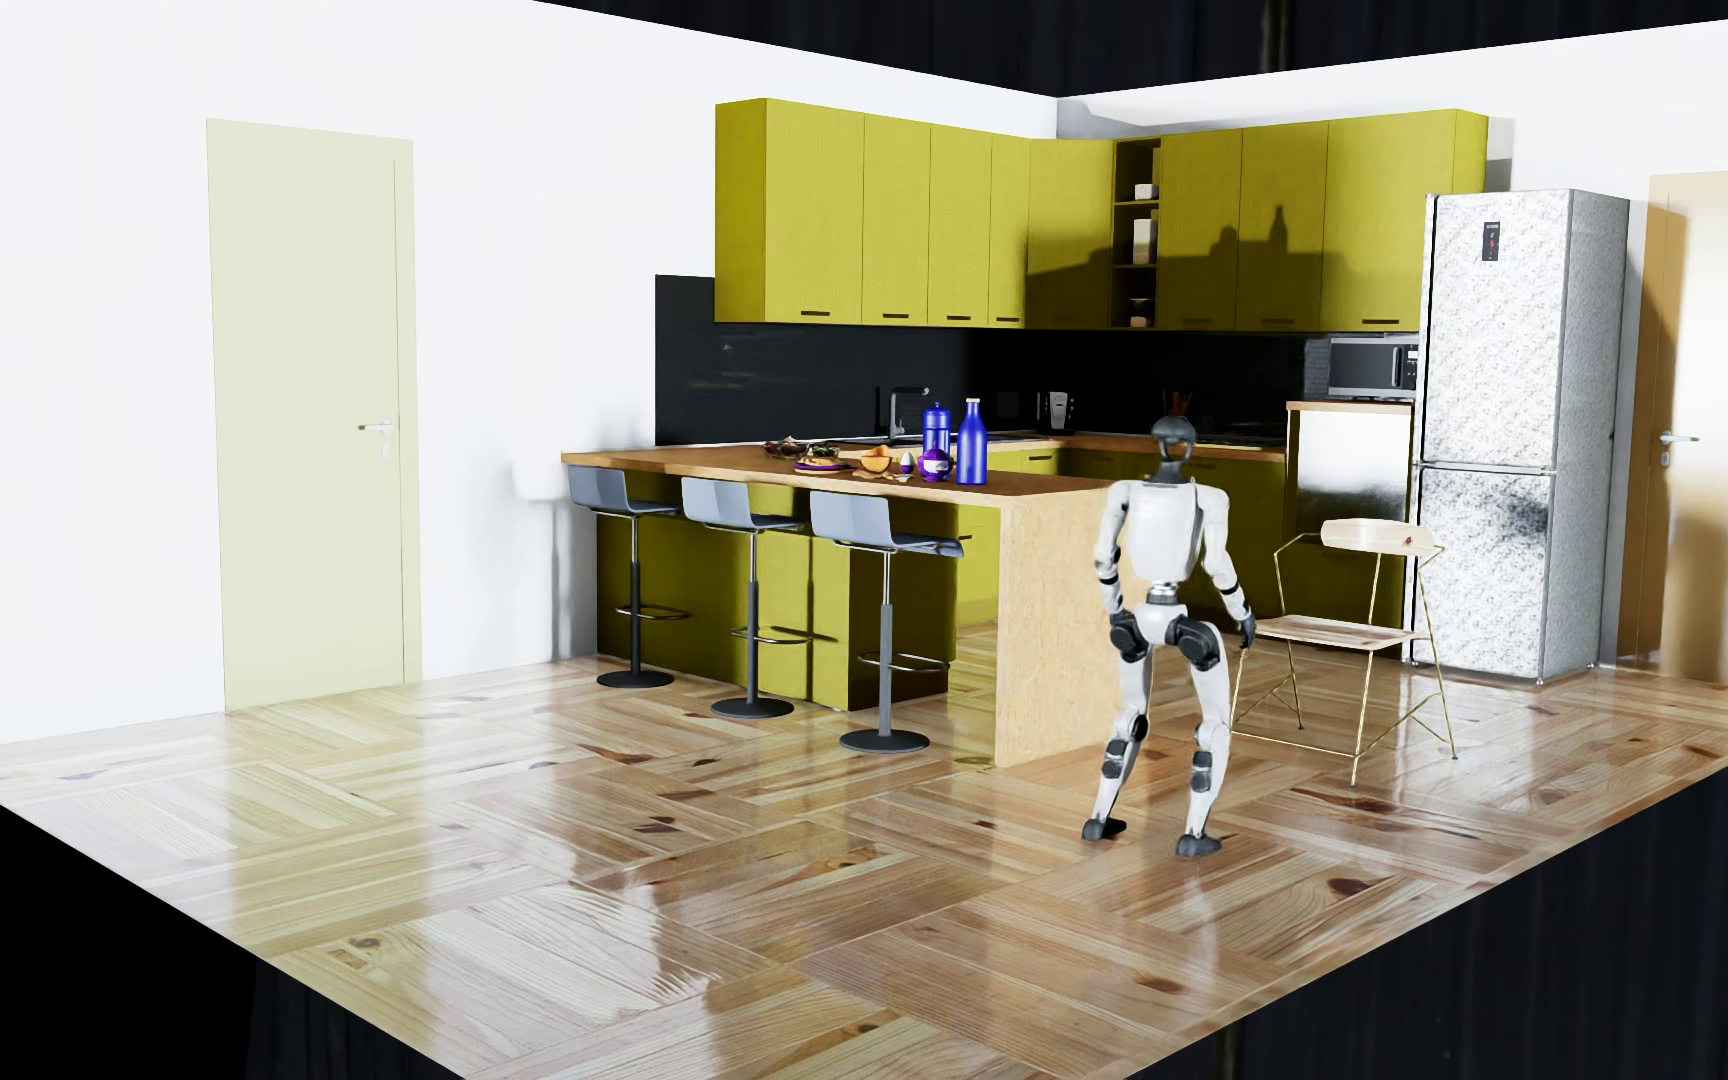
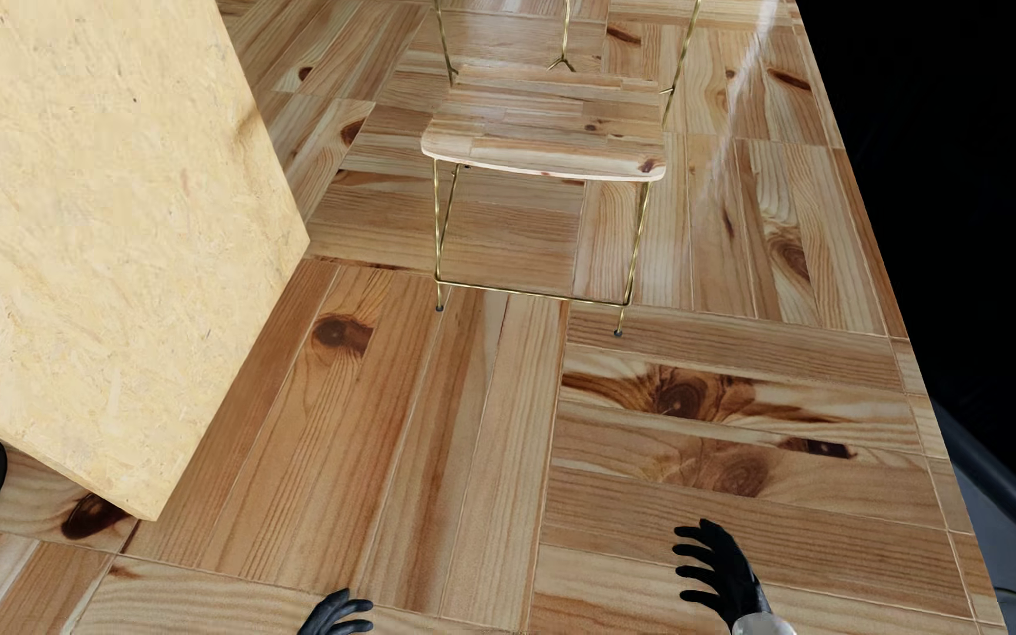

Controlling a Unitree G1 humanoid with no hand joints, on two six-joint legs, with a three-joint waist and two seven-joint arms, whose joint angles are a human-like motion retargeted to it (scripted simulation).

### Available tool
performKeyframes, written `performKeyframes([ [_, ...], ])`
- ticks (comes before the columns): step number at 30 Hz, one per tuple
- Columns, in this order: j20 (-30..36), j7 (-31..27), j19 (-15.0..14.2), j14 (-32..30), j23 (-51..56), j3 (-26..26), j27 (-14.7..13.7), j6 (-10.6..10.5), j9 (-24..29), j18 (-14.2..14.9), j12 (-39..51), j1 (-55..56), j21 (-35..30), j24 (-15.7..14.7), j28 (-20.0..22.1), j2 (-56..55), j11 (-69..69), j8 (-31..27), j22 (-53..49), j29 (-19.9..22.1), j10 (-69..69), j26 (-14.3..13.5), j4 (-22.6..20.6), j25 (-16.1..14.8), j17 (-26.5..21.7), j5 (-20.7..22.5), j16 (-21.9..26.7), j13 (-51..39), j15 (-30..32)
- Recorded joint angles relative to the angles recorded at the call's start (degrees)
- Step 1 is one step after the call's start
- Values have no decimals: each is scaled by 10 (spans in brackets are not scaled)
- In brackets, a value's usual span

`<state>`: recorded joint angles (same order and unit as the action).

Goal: Go to chair

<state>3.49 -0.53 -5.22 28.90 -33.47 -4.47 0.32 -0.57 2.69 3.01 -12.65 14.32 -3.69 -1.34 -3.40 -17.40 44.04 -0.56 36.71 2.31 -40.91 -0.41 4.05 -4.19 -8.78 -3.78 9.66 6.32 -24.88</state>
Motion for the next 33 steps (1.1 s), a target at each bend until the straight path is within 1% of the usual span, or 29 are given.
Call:
performKeyframes([
  [1, 4, -6, -8, 8, 9, 2, -9, 5, 7, 0, -14, -10, 5, 3, 5, -21, 54, 0, -2, 3, 7, -17, 2, 0, 3, 3, 7, -1, 25],
  [2, 4, -8, -17, 14, -2, 3, -17, 12, 5, 2, -18, -22, 22, 3, 24, -37, 75, 1, 4, 1, 21, -27, 5, 3, 6, 6, -2, 8, 44],
  [4, 20, -8, -30, 18, -10, 30, -7, 47, 16, -3, 21, -37, 47, -8, 72, -76, 47, 2, -8, -7, 7, -19, -2, 16, -12, 3, -7, 36, 14],
  [5, 3, -8, -22, -11, -37, 42, -7, 61, 25, -27, 50, 7, 59, -17, 93, -82, 27, -1, -24, -10, -110, -6, -8, 21, -26, 1, -20, 39, 0],
  [6, 21, -9, 28, -103, -42, 38, -4, 53, 23, -82, 64, 69, 54, -25, 101, -68, 22, -1, -20, -7, -227, 6, -4, 23, -40, 13, -13, 44, -11],
  [7, 7, -9, 25, -159, -37, 39, -3, 36, 21, -139, 62, 115, 51, -28, 94, -41, 5, 4, -5, 0, -277, 21, 1, 25, -45, 19, -14, 44, -19],
  [8, -10, 4, 22, -123, -8, 34, 4, 24, 22, -143, 40, 146, 51, -24, 77, -14, -5, 2, -27, 8, -250, 43, 2, 23, -46, 16, -11, 32, -33],
  [9, -19, 12, 23, -85, -19, 22, -7, 2, 18, -122, 29, 174, 37, -11, 59, -23, 46, 4, -29, 16, -168, 63, 11, 21, -39, 17, -9, 12, -25],
  [10, -4, 11, 15, -80, -33, 17, -13, -13, 14, -4, 26, 174, 17, 9, 42, -62, 149, -2, 9, 23, -99, 70, 20, 23, -11, 20, 5, -10, 19],
  [11, 13, 11, 7, -55, -30, 21, -5, -18, 14, -6, 27, 155, -19, 26, 27, -97, 232, -8, 25, 22, -96, 78, 16, 28, -3, 18, 16, -19, 93],
  [12, 19, 13, 0, -49, -25, 26, 2, -11, 16, -7, 29, 139, -1, 32, 19, -123, 207, -15, 17, 12, -87, 74, 6, 35, -2, 18, 20, -9, 76],
  [13, 20, 17, -4, -52, -33, 37, 4, 0, 25, -10, 25, 128, 26, 35, 22, -139, 122, -18, 1, 0, -95, 62, -3, 42, 3, 11, 3, 1, 45],
  [14, 8, 18, 16, -78, -58, 43, -1, 11, 40, -11, 21, 142, 42, 32, 28, -144, 36, -21, -41, -12, -161, 48, -10, 46, -12, 2, -19, 0, 77],
  [15, 24, 5, 22, -102, -44, 31, -5, 9, 34, -30, 28, 164, 39, 29, 27, -145, 47, -21, -46, -14, -206, 26, -14, 45, -28, 6, -23, 21, 62],
  [16, 23, -2, 20, -99, -40, 27, -12, 2, 29, -73, 34, 159, 31, 21, 16, -134, 38, -21, -31, -12, -206, 5, -15, 42, -42, 12, -15, 28, 58],
  [17, 10, -2, 19, -77, -26, 31, -17, -9, 28, -123, 32, 148, 35, 10, 1, -120, 27, -14, -32, -3, -171, -4, -16, 36, -42, 13, -8, 31, 57],
  [18, -9, -2, 14, -40, -25, 27, -14, -20, 28, -99, 30, 124, 21, 8, -7, -113, 31, -9, -27, 10, -118, -3, -10, 34, -35, 15, -16, 21, 58],
  [19, -2, -6, 13, -23, -13, 20, -3, -25, 25, -4, 30, 100, 5, 11, -10, -116, 47, -9, -6, 22, -83, 0, -3, 34, -20, 17, -8, 13, 59],
  [20, -6, -5, 10, -21, -11, 8, 5, -23, 23, -6, 19, 95, -3, 17, -7, -112, 48, -11, -19, 30, -79, 13, -4, 33, -7, 16, -8, 10, 58],
  [21, 3, -1, 8, -25, -5, 1, 19, -14, 18, -8, 10, 90, -7, 22, 2, -97, 21, -13, -20, 31, -67, 25, -12, 29, -10, 8, -5, 4, 42],
  [22, 6, 0, 13, -29, -11, -2, 24, -9, 18, -10, 6, 82, 7, 25, 12, -89, 8, -14, -14, 26, -55, 33, -15, 23, -12, 6, -4, -1, 44],
  [24, 1, 1, 8, -36, -12, 15, 23, 15, 20, -9, 8, 69, 28, 14, 39, -82, 7, -22, -8, 6, -39, 38, -23, 13, -13, 1, -9, 3, 39],
  [25, -3, -2, 12, -34, -18, 21, 18, 20, 17, -6, 8, 73, 27, 7, 49, -81, 7, -19, -19, -5, -46, 35, -18, 10, -19, 6, -17, 8, 38],
  [26, 3, -4, 14, -31, -13, 25, 10, 17, 14, -12, 15, 71, 21, 1, 52, -76, -3, -17, -16, -14, -45, 28, -11, 9, -30, 13, -20, 19, 43],
  [28, 3, -3, 14, -38, -2, 29, 3, 14, 10, -7, 29, 63, 29, -10, 49, -67, -23, -19, -4, -15, -32, 23, -6, 3, -36, 18, -6, 32, 56],
  [29, -9, -6, 14, -43, -1, 34, 1, 14, 8, -5, 23, 59, 22, -13, 49, -61, -32, -15, -6, -11, -25, 25, -7, 1, -31, 17, -8, 30, 60],
  [31, 0, -10, 14, -51, -8, 17, 2, 15, 4, -5, 14, 58, 13, -18, 46, -59, -34, -12, -13, -5, -18, 31, -13, 0, -16, 11, 5, 23, 63],
  [32, -13, -10, 13, -52, -15, 15, 6, 8, -1, -6, 11, 61, 14, -16, 43, -58, -42, -12, -2, -8, -20, 31, -9, -2, -18, 15, 3, 12, 70],
  [33, -14, -6, 14, -53, -7, 24, 12, 11, -6, -5, 5, 58, 18, -10, 45, -59, -40, -16, 8, -10, -16, 28, -10, -1, -2, 14, 7, 9, 70],
])
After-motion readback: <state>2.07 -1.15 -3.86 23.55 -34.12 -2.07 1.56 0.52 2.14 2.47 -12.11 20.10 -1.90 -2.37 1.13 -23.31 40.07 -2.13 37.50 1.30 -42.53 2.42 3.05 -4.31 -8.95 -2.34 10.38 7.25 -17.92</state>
